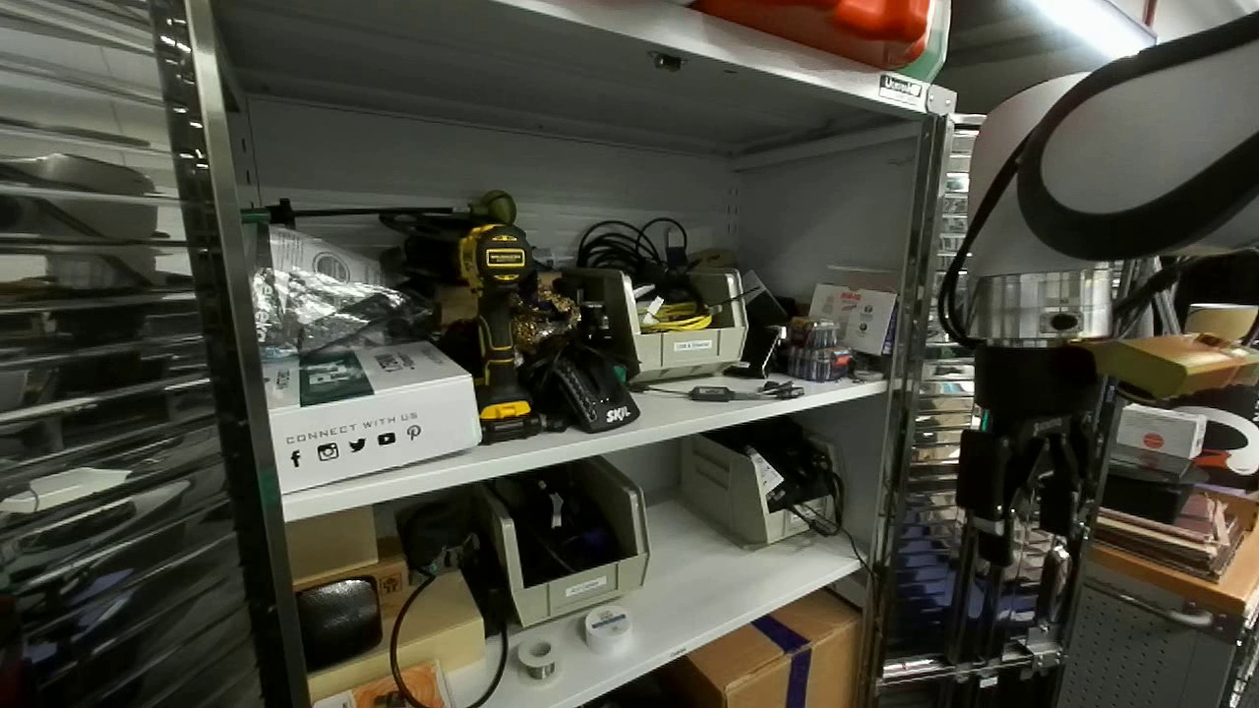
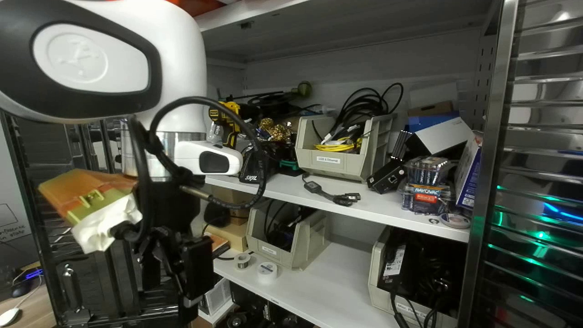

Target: Pick up the black cable and put it in the tool box

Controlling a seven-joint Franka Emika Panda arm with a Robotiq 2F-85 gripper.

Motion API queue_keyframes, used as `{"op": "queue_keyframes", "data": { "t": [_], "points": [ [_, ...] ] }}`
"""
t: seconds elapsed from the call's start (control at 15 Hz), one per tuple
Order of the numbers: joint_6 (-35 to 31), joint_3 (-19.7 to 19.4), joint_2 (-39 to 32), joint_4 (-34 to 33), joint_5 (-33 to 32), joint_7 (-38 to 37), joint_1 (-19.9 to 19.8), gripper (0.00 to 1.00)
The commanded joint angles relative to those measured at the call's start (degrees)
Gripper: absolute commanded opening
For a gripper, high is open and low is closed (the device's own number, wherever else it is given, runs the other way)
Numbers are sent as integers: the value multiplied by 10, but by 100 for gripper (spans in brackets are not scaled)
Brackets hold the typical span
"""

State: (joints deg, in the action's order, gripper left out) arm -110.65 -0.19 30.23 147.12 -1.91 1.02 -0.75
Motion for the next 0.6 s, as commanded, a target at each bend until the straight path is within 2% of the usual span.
{"op": "queue_keyframes", "data": {
  "t": [0.0,0.27,0.53],
  "points": [
    [-30,-1,-58,-54,-33,0,-11,100],
    [-44,-12,-159,-162,-113,34,-25,100],
    [-44,-27,-272,-292,-161,147,-19,100]
  ]
}}
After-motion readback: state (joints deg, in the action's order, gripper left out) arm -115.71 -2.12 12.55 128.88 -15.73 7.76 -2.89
